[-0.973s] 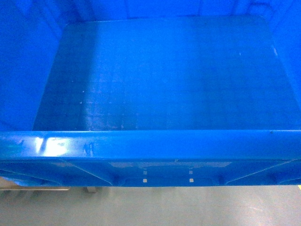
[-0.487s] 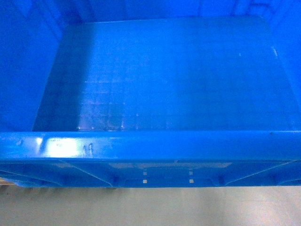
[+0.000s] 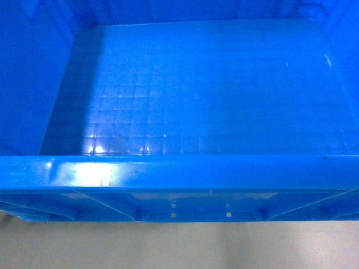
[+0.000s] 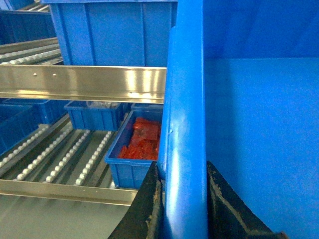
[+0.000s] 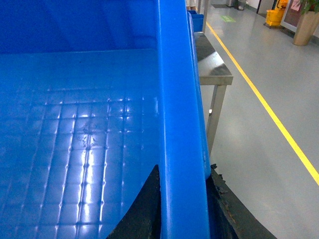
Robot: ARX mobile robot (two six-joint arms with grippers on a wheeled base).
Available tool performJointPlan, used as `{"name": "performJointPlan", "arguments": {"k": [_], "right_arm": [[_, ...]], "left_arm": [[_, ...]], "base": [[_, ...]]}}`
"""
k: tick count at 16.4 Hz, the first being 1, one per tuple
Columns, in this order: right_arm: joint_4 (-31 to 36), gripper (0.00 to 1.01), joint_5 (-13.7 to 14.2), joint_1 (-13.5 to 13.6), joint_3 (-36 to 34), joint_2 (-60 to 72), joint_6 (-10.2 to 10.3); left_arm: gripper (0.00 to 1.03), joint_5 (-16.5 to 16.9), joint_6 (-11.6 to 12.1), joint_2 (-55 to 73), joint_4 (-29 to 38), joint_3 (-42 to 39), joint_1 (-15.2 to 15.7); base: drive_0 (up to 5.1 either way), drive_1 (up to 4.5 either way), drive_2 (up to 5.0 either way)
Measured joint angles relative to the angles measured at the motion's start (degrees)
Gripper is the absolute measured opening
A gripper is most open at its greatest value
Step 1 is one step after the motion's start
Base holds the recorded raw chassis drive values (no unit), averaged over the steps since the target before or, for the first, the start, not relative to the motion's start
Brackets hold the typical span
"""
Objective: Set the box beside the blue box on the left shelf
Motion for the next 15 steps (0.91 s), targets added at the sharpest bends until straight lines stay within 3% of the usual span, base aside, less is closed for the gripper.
{"name": "performJointPlan", "arguments": {"k": [9,15], "right_arm": [[0.0,0.17,0.0,0.0,0.0,0.0,0.0],[-0.1,0.17,0.0,0.0,0.0,0.0,0.0]], "left_arm": [[0.15,0.0,0.0,0.0,0.0,0.0,0.0],[0.15,0.1,0.0,0.0,0.0,0.0,0.0]], "base": [[-4.8,1.08,3.6],[-5.0,2.44,2.4]]}}
